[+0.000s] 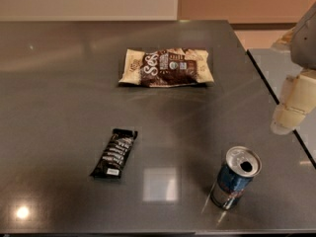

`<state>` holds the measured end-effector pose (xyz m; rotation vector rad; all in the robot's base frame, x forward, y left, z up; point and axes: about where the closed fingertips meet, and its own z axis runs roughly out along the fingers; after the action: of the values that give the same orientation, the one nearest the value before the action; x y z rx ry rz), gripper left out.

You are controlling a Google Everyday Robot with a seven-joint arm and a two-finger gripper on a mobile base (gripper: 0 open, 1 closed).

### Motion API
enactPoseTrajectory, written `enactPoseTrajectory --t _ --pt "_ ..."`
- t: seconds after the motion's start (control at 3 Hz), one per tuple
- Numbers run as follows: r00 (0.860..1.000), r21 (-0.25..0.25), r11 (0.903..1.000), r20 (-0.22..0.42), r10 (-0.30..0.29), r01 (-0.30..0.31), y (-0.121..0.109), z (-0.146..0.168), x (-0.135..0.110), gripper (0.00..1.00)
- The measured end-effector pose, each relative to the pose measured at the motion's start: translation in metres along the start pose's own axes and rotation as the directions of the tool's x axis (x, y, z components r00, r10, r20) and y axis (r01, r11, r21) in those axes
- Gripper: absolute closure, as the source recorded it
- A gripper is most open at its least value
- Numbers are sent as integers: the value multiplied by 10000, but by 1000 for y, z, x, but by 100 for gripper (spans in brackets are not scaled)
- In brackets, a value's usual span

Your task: Move rxbar chocolate near brown chip bag

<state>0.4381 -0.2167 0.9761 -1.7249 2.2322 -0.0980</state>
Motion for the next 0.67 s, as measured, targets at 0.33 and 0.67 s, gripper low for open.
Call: enactPoseTrajectory --t 0.33,0.67 --pt "10000 1 10000 2 -2 2 0 0 0 0" --pt "9989 -151 9993 352 -323 329 -4 3 -16 0"
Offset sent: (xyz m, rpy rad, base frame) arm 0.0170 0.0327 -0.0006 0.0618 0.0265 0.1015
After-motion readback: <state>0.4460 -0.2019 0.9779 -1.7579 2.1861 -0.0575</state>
